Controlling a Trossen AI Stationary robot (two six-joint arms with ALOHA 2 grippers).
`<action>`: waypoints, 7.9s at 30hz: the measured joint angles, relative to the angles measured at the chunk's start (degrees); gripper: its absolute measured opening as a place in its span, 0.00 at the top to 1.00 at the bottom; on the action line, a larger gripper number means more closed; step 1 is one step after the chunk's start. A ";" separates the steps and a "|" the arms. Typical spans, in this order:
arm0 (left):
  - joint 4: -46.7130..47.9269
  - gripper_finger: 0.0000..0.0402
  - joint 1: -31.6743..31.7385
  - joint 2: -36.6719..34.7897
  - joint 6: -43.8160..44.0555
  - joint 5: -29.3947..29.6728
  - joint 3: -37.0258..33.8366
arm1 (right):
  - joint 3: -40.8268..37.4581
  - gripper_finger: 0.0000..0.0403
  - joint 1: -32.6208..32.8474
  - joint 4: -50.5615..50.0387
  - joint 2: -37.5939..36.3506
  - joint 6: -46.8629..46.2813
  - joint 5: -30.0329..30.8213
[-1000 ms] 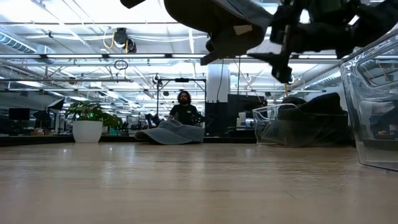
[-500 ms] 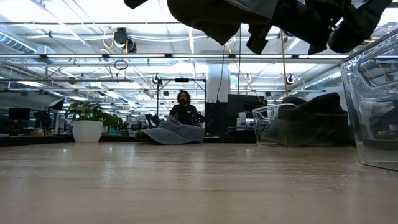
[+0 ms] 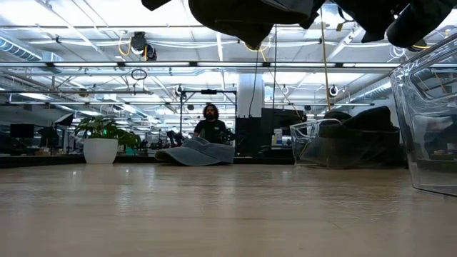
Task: Pick & Place hat
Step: Put the bottom gray cap into the bottom transparent bin
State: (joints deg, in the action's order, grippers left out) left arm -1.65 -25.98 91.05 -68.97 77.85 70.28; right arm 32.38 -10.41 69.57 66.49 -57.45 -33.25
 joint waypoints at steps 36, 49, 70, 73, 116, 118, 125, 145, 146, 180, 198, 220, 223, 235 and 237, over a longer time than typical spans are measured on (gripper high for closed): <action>4.80 0.98 0.40 0.02 7.22 -3.26 -0.02 | 15.21 0.56 -1.16 -47.66 -1.66 14.03 2.25; 6.89 0.98 0.42 0.00 15.17 -9.13 -0.02 | 15.13 0.99 -1.57 -46.28 -2.34 20.77 1.43; 9.30 0.84 1.32 0.02 43.18 -23.92 -0.04 | 15.06 1.00 -1.46 -59.99 -14.16 29.68 9.25; 10.77 0.83 2.84 0.02 49.95 -20.85 -0.04 | 15.06 1.00 -1.36 -60.33 -16.48 29.71 8.86; -22.07 0.83 33.33 -40.04 74.26 -84.02 -35.36 | 22.21 1.00 6.78 -102.04 -42.87 55.60 22.04; -22.50 0.83 33.54 -42.49 74.46 -83.68 -36.86 | 22.14 1.00 6.78 -103.40 -43.05 55.53 25.08; -22.49 0.83 33.57 -45.11 72.38 -82.30 -37.90 | 22.16 1.00 6.75 -102.39 -43.22 55.21 26.03; -22.26 0.83 33.57 -44.83 72.26 -82.28 -37.90 | 46.84 1.00 6.80 -117.48 -25.86 57.49 22.01; -22.25 0.83 33.57 -44.83 72.26 -82.27 -37.90 | 47.66 1.00 6.80 -121.46 -24.73 57.11 23.57; -22.18 0.83 33.57 -44.83 72.24 -82.26 -37.88 | 29.97 1.00 69.79 -100.02 -9.92 10.39 58.09; -22.18 0.83 33.57 -44.83 72.24 -82.26 -37.88 | 40.46 1.00 76.92 -109.99 5.96 -16.71 78.69; -22.20 0.83 33.55 -44.83 72.24 -82.25 -37.88 | 43.76 1.00 78.79 -140.56 23.48 -47.95 66.09; -22.18 0.83 33.57 -44.83 72.24 -82.26 -37.88 | 43.76 1.00 78.79 -139.79 25.00 -48.04 66.09; -22.18 0.83 33.56 -44.82 72.24 -82.24 -37.88 | 43.76 0.99 78.66 -134.96 28.75 -49.68 65.95; -22.18 0.83 33.56 -44.83 72.24 -82.24 -37.88 | 43.74 0.96 78.66 -135.06 29.04 -49.61 63.83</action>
State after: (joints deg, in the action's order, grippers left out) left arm -23.83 7.58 46.22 3.27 -4.39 32.40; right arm 76.12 68.25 -65.48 95.52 -107.06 30.58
